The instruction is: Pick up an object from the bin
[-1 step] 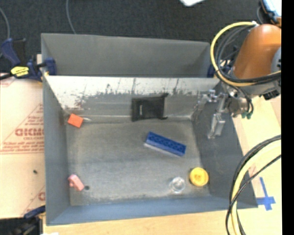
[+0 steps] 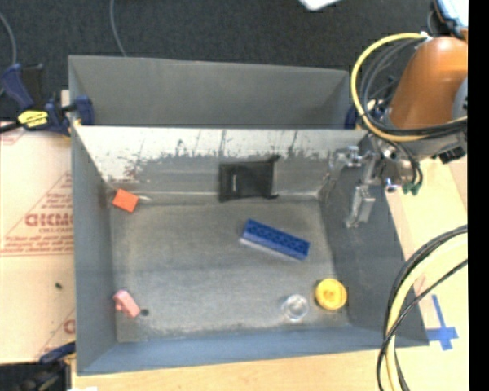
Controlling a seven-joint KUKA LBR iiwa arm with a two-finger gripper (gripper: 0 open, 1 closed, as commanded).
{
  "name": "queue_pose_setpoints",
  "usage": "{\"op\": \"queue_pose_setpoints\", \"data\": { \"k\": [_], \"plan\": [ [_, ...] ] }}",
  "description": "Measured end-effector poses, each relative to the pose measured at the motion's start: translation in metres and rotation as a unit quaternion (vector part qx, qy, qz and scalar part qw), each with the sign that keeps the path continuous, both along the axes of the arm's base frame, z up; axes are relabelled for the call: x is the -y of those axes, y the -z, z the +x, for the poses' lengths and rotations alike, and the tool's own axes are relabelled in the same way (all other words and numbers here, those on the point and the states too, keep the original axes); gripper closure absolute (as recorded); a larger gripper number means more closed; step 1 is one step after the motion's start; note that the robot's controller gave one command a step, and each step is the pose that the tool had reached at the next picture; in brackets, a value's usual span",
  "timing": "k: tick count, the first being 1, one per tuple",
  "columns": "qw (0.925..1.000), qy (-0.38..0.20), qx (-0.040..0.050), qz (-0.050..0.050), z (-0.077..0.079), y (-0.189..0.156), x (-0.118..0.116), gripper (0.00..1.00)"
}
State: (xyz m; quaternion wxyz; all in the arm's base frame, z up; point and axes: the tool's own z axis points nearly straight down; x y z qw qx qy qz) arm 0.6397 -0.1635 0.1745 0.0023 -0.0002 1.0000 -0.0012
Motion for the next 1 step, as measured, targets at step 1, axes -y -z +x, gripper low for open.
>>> {"op": "queue_pose_setpoints", "data": {
  "k": [1],
  "plan": [
    [0.9981,-0.061,-0.0015,0.0,-0.0197,0.1003,-0.0074,0.0]
  ]
}}
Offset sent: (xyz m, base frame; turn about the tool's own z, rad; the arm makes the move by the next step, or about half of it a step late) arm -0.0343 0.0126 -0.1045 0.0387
